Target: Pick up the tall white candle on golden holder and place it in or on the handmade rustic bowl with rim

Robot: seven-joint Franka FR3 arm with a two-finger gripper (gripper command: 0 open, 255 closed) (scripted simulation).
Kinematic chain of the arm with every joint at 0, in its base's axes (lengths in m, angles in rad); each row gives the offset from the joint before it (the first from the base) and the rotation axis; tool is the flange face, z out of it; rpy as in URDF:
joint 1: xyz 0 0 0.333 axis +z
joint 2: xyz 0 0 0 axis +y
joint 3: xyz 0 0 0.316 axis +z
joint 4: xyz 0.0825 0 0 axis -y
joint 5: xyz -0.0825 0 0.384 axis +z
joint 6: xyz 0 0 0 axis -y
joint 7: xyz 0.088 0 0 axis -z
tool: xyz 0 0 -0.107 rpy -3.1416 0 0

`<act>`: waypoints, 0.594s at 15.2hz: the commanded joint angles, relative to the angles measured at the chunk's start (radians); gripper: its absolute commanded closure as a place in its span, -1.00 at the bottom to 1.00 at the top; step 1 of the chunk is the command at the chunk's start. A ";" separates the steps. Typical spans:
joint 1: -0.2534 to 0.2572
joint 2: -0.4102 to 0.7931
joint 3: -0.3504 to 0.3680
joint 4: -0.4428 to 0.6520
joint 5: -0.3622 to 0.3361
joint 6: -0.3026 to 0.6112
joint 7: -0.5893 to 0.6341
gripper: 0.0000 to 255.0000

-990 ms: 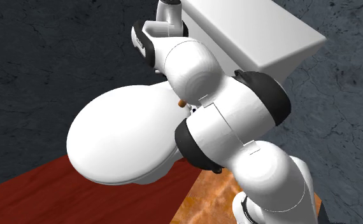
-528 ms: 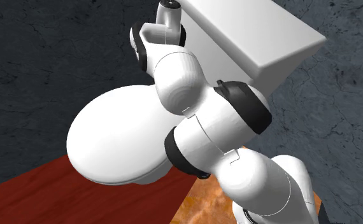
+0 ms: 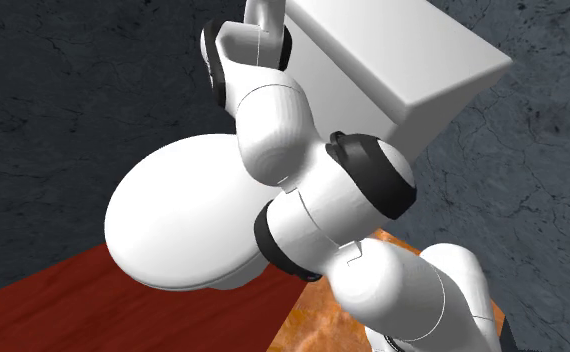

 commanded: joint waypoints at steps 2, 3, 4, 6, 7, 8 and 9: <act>0.025 0.007 -0.125 -0.037 -0.107 -0.052 -0.039 -1.00; 0.031 0.030 -0.147 -0.035 -0.081 -0.068 -0.050 -1.00; 0.036 0.050 -0.167 -0.032 -0.058 -0.082 -0.060 -1.00; 0.045 0.094 -0.208 -0.028 -0.008 -0.113 -0.078 -1.00; 0.048 0.115 -0.227 -0.026 0.015 -0.128 -0.087 -1.00; 0.050 0.136 -0.246 -0.024 0.038 -0.143 -0.095 -1.00; 0.053 0.158 -0.266 -0.021 0.063 -0.160 -0.104 -1.00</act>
